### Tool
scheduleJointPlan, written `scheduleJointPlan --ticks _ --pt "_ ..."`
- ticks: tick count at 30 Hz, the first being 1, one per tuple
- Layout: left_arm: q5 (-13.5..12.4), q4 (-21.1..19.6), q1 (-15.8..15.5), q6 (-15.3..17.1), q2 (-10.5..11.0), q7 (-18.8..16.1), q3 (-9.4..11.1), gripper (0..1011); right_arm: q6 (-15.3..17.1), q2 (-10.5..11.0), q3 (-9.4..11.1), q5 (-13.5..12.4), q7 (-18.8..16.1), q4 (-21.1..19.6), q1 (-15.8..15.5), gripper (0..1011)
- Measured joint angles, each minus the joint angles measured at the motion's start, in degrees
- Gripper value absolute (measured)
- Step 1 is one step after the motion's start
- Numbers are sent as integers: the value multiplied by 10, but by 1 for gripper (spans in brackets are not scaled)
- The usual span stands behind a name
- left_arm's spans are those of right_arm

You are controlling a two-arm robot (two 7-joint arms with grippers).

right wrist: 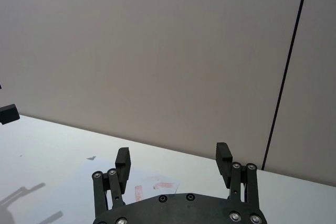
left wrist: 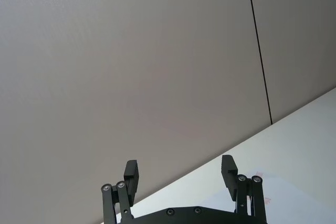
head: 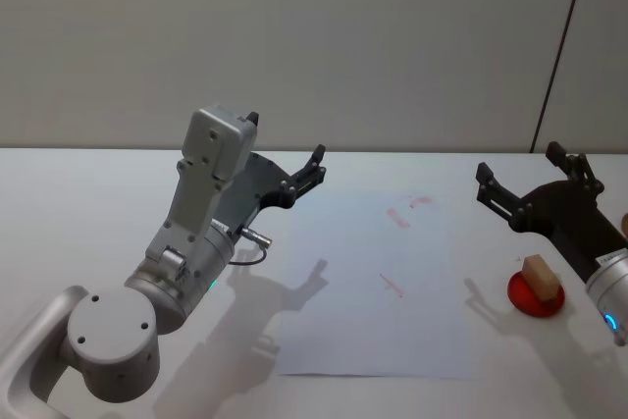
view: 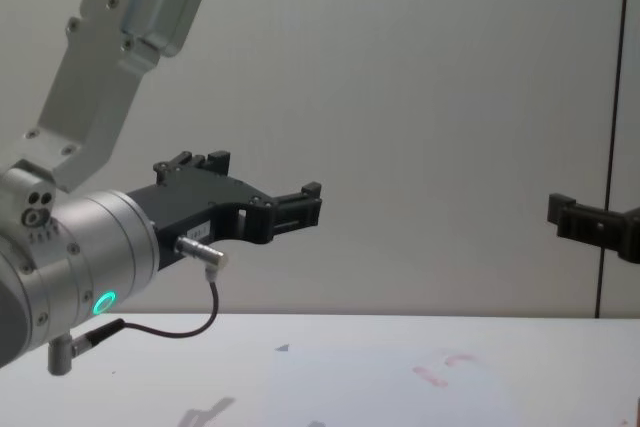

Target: Use the one hand to pick up the stamp and affix it onto the A4 paper.

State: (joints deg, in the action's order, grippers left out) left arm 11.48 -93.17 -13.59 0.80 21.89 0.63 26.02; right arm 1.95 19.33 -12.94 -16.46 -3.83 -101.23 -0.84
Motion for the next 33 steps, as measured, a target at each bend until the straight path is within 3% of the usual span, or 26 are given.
scheduleJointPlan --ticks 33 --pt "0 0 0 0 0 0 0 1003 0 0 0 0 0 0 0 1001"
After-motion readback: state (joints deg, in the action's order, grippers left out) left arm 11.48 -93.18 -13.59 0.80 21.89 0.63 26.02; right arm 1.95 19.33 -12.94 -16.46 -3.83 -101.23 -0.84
